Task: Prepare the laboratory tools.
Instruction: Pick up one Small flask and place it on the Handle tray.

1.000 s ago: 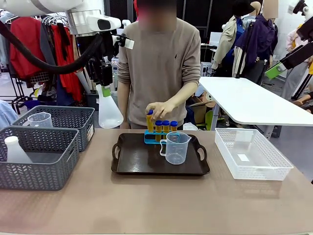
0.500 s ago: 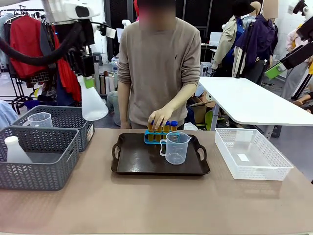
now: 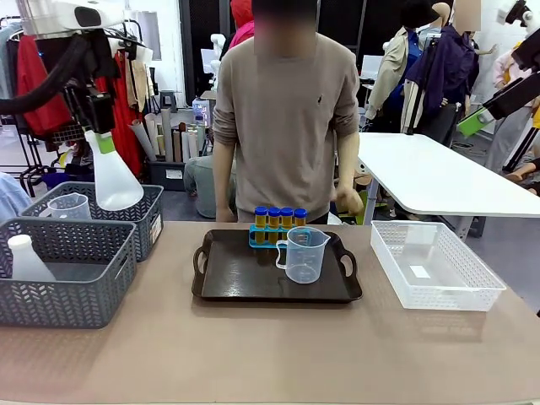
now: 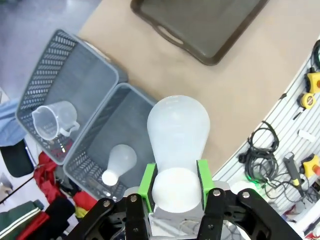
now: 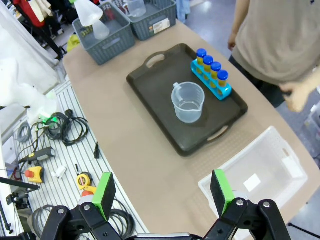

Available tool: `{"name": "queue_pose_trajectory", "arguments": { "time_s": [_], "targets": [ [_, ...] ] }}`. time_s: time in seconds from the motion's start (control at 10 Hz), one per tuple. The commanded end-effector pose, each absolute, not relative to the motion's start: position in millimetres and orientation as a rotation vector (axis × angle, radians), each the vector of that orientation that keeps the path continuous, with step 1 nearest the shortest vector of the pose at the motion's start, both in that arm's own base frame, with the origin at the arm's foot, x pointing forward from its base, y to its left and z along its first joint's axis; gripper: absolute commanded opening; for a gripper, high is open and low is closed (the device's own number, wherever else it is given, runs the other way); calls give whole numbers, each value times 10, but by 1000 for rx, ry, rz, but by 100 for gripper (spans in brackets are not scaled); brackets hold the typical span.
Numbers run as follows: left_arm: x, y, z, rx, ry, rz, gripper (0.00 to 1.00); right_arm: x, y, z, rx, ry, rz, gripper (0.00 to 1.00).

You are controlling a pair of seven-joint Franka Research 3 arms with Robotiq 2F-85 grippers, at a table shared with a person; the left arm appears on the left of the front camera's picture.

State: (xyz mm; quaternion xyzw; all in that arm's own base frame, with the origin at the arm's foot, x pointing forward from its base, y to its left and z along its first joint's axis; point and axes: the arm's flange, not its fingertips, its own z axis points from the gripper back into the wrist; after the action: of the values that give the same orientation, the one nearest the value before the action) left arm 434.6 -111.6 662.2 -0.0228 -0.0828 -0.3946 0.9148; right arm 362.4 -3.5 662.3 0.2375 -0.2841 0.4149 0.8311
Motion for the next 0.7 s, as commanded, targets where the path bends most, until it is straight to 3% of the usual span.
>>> {"name": "queue_pose_trajectory", "arguments": {
  "time_s": [0.0,0.6],
  "targets": [
    [4314,-1143,6594,-25,-196,-821,0,3634,-27,6644,527,-622,886,100],
    [4346,-1116,6622,-47,-171,-813,0,3634,-27,6644,527,-622,886,100]
  ]
}}
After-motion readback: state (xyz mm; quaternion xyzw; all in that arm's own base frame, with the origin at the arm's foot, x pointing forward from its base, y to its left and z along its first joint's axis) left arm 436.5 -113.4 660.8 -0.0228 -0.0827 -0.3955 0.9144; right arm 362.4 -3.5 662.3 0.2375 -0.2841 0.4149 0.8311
